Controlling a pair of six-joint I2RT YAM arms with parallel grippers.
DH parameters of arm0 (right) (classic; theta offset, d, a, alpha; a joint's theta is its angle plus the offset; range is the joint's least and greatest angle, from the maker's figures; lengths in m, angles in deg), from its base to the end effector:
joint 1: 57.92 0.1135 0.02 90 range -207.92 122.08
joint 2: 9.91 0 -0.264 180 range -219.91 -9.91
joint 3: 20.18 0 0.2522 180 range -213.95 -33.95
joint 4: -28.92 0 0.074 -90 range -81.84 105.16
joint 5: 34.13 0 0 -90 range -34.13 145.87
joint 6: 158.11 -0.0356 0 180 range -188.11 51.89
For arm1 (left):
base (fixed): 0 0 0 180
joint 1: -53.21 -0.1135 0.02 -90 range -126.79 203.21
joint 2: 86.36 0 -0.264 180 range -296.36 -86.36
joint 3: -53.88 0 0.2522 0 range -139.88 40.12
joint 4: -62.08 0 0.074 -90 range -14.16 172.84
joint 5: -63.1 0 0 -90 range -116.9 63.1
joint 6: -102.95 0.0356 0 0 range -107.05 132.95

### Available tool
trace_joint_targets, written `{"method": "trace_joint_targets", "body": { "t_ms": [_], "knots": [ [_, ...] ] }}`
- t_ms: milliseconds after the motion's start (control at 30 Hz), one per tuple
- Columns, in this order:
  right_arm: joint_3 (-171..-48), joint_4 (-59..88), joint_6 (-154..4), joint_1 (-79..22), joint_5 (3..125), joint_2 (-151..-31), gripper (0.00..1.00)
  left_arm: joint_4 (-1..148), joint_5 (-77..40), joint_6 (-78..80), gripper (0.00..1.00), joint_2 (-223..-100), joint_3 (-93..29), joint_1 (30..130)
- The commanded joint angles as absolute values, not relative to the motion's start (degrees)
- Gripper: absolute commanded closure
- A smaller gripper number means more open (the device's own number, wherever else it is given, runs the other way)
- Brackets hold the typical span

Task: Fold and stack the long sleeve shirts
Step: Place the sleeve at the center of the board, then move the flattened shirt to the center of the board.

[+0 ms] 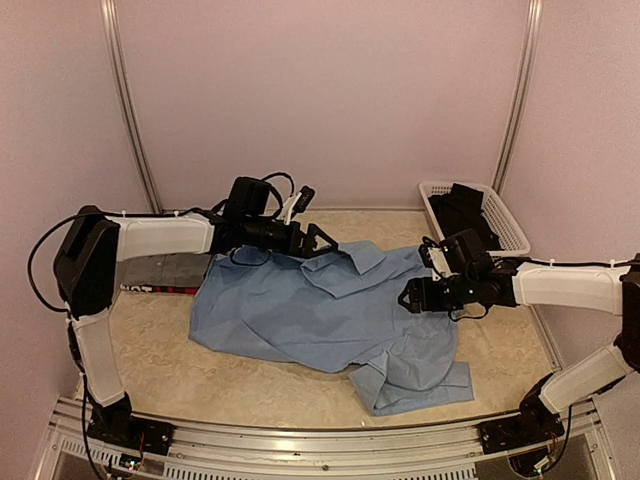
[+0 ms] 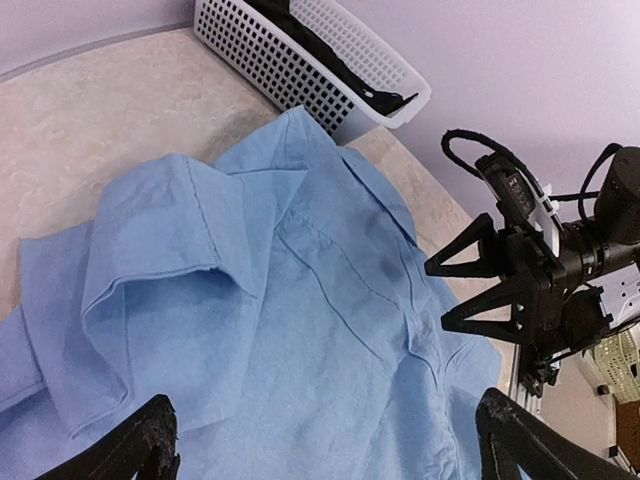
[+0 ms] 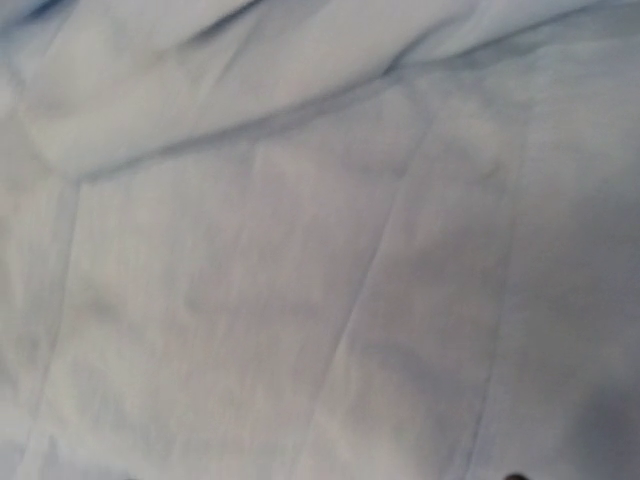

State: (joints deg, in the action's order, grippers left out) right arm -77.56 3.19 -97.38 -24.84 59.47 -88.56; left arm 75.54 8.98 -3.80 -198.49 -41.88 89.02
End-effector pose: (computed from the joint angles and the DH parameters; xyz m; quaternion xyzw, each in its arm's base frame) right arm 0.2315 0.1535 0.2007 -0.0424 0.9291 0.2146 0.2983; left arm 0.3532 -0.2806 0.2358 0.2886 0.7863 -0.4501 0.3096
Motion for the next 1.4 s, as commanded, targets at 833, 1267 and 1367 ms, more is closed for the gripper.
{"method": "trace_joint_targets", "body": {
  "t_ms": [833, 1267, 1367],
  "knots": [
    [-79.4, 2.5, -90.5, -29.6, 62.2, -104.1, 0.25, 71.1, -17.4, -10.6, 0.01, -180.0, 0.2, 94.2],
    [-69.6, -1.7, -93.4, -30.9, 62.2, -95.4, 0.26, 81.3, -23.4, -15.0, 0.01, -173.9, 3.8, 101.9],
    [-68.6, -3.9, -93.8, -30.9, 61.3, -92.4, 0.26, 83.1, -24.1, -15.9, 0.01, -172.2, 5.0, 102.6]
  ]
}}
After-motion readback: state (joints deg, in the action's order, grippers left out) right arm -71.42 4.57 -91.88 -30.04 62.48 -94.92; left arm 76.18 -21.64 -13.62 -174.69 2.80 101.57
